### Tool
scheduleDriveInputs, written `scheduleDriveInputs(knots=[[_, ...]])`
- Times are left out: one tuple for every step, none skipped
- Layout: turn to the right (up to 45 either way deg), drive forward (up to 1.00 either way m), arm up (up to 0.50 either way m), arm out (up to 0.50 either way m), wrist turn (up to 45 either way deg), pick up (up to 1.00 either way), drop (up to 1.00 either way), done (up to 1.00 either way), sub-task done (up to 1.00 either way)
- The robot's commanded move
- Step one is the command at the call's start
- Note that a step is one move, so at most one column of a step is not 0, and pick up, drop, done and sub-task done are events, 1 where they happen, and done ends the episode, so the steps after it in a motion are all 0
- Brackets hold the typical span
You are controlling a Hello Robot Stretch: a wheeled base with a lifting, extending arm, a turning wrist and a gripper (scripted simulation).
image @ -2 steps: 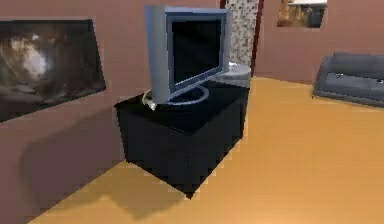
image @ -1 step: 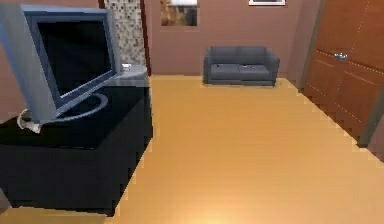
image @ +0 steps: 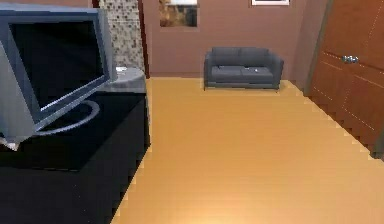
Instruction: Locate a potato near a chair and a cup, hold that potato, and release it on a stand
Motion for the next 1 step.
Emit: scheduleDriveInputs(knots=[[3.0,0.00,0.00,0.00,0.0,0.00,0.00,0.00,0.00]])
